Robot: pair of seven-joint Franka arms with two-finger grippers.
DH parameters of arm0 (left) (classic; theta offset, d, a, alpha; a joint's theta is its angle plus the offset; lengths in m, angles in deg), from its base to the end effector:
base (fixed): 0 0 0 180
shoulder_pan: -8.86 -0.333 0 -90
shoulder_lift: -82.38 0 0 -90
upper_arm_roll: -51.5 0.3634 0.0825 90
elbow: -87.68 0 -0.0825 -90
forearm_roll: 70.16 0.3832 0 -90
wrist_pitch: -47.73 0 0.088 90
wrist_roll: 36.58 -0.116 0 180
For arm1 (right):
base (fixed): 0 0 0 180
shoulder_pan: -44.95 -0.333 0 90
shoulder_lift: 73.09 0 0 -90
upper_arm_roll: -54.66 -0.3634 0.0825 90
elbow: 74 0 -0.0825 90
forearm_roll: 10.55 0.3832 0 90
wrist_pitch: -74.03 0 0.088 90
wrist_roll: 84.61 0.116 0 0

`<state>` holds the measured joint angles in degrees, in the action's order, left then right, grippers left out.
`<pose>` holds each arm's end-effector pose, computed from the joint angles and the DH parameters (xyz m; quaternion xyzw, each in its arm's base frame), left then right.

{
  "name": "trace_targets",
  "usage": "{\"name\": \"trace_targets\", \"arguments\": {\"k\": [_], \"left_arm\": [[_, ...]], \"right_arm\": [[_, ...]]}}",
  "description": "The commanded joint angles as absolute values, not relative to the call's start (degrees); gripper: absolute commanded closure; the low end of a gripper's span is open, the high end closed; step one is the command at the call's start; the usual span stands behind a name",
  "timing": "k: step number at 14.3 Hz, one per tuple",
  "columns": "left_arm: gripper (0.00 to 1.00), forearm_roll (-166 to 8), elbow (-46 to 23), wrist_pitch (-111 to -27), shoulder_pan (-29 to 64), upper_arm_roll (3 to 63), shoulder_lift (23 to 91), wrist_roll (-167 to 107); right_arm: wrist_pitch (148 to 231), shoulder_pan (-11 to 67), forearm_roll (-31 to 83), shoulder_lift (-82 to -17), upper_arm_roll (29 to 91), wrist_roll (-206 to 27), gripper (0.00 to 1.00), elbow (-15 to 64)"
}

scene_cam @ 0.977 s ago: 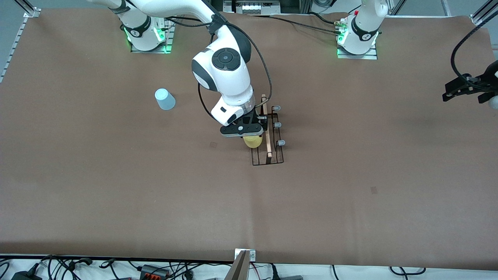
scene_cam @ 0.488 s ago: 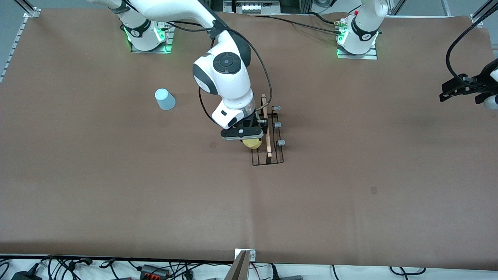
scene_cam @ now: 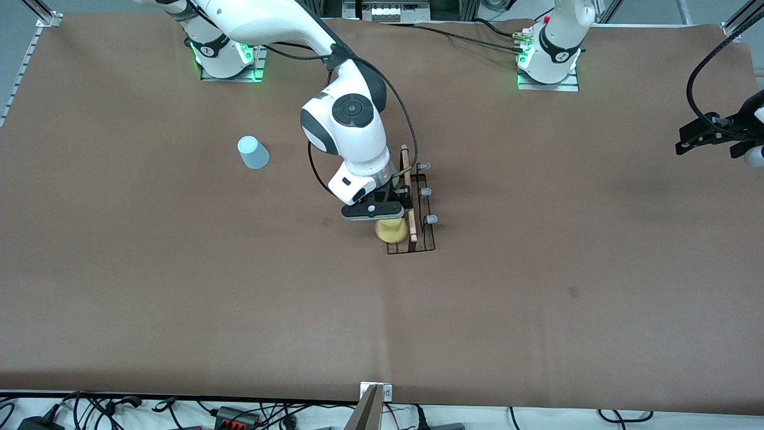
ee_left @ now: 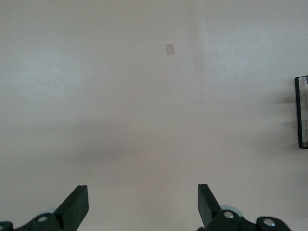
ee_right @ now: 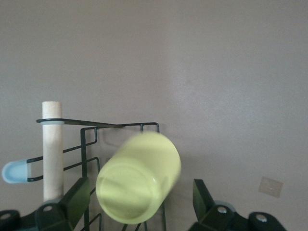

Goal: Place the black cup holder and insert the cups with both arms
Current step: 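Open the right gripper and lift it away from the yellow cup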

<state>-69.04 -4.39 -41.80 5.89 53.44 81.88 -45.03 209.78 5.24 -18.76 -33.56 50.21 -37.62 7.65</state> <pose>0.5517 0.0496 0.6404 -0.9991 0.0311 0.0275 0.0068 0.5712 0.5311 0.3440 -0.9912 -0.0081 -0.1130 0.0685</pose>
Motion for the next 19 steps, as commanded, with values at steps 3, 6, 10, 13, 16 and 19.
{"name": "trace_targets", "arguments": {"k": [3, 6, 10, 13, 16, 19], "left_arm": [[0.00, -68.84, -3.82, -41.04, 5.87, 52.29, 82.65, -45.37], [0.00, -68.84, -3.82, -41.48, 5.96, 51.85, 82.47, -44.85], [0.00, -68.84, -3.82, -41.48, 5.87, 51.85, 82.38, -44.76], [0.00, -68.84, -3.82, -41.48, 5.87, 51.76, 82.47, -44.76], [0.00, -68.84, -3.73, -41.48, 5.96, 51.76, 82.47, -44.76], [0.00, -68.84, -3.82, -41.48, 5.96, 51.76, 82.47, -44.76]], "right_arm": [[209.21, 5.30, -19.69, -35.20, 51.05, -37.23, 0.00, 7.03], [199.06, 9.51, -19.17, -42.30, 51.14, -40.56, 0.00, 7.56], [182.97, 20.22, -15.05, -54.08, 50.79, -54.42, 0.00, 8.87], [172.94, 31.46, -12.58, -60.50, 50.79, -66.47, 0.00, 9.14], [168.18, 41.49, -12.58, -64.55, 50.88, -71.06, 0.00, 9.14], [163.97, 47.39, -12.49, -67.46, 51.05, -72.21, 0.00, 8.53]]}}
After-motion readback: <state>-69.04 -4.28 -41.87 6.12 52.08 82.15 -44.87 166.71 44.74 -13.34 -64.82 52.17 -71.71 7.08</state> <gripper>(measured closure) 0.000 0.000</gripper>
